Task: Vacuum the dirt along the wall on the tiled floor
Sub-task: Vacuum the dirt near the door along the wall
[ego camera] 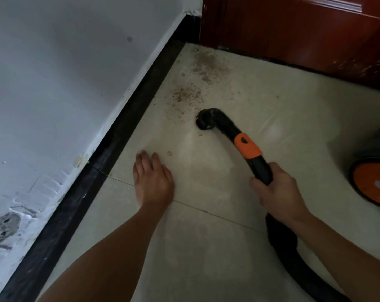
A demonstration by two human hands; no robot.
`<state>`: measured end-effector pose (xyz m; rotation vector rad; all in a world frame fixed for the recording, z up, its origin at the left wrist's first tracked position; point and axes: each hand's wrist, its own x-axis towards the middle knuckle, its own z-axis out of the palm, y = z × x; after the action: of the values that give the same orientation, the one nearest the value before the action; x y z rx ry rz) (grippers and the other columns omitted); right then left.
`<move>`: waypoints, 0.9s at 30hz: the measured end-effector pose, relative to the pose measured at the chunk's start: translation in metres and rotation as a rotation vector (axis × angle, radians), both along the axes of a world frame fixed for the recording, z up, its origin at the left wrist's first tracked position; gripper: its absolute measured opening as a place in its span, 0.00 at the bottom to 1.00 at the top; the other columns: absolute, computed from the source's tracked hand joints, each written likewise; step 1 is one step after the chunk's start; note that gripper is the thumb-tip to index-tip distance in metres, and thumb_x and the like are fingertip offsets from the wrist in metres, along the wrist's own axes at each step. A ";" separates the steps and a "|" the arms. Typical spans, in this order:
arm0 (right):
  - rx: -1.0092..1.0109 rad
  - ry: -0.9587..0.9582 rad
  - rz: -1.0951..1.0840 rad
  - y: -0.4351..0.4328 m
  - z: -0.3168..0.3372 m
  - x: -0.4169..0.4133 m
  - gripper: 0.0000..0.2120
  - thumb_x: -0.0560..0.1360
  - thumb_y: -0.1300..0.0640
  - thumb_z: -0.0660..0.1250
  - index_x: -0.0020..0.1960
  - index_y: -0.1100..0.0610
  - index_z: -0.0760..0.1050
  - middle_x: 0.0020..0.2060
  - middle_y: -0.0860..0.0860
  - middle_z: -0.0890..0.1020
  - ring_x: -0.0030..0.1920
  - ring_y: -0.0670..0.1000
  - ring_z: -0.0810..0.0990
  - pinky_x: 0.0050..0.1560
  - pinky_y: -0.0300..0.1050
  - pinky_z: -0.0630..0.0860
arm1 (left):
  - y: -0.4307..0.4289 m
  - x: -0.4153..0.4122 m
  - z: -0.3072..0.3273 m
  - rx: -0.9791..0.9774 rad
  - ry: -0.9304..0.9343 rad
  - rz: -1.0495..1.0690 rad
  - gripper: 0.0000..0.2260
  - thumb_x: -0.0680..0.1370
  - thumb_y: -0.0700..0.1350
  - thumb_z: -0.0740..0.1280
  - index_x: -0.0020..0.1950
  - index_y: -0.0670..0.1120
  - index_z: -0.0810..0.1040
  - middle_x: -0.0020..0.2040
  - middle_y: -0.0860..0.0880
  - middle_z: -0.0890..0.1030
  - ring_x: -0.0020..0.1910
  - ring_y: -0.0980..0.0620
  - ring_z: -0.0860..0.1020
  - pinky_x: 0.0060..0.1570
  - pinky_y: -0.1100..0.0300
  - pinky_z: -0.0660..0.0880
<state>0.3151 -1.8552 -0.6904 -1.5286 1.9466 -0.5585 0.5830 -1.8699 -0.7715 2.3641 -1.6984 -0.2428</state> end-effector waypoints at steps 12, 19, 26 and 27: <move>-0.024 0.025 -0.030 -0.046 0.004 0.012 0.09 0.74 0.57 0.71 0.48 0.59 0.73 0.34 0.59 0.79 0.33 0.59 0.79 0.34 0.49 0.76 | -0.001 -0.001 -0.003 -0.016 -0.016 -0.002 0.25 0.81 0.50 0.48 0.74 0.40 0.64 0.76 0.36 0.59 0.76 0.39 0.55 0.75 0.47 0.51; 0.031 -0.009 0.066 -0.022 0.003 0.024 0.08 0.74 0.57 0.71 0.50 0.56 0.74 0.32 0.56 0.79 0.32 0.56 0.79 0.31 0.45 0.72 | -0.002 -0.001 -0.001 -0.007 -0.016 -0.008 0.25 0.81 0.50 0.47 0.75 0.40 0.63 0.77 0.36 0.58 0.77 0.39 0.53 0.75 0.47 0.49; 0.005 -0.021 0.138 -0.039 -0.002 0.046 0.09 0.74 0.56 0.71 0.50 0.56 0.73 0.34 0.57 0.79 0.32 0.58 0.79 0.33 0.49 0.77 | -0.002 0.000 -0.001 -0.017 -0.024 -0.005 0.25 0.81 0.50 0.49 0.75 0.40 0.63 0.77 0.36 0.58 0.77 0.39 0.54 0.74 0.48 0.48; 0.020 -0.024 0.163 -0.036 -0.001 0.048 0.09 0.74 0.56 0.71 0.51 0.56 0.73 0.33 0.56 0.78 0.32 0.58 0.79 0.33 0.49 0.77 | -0.001 0.000 -0.001 -0.016 -0.023 -0.003 0.25 0.81 0.50 0.49 0.75 0.40 0.64 0.76 0.36 0.58 0.77 0.39 0.54 0.74 0.48 0.49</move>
<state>0.3634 -1.8911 -0.6918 -1.6418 1.7847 -0.4836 0.5826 -1.8711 -0.7724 2.3620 -1.7085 -0.2023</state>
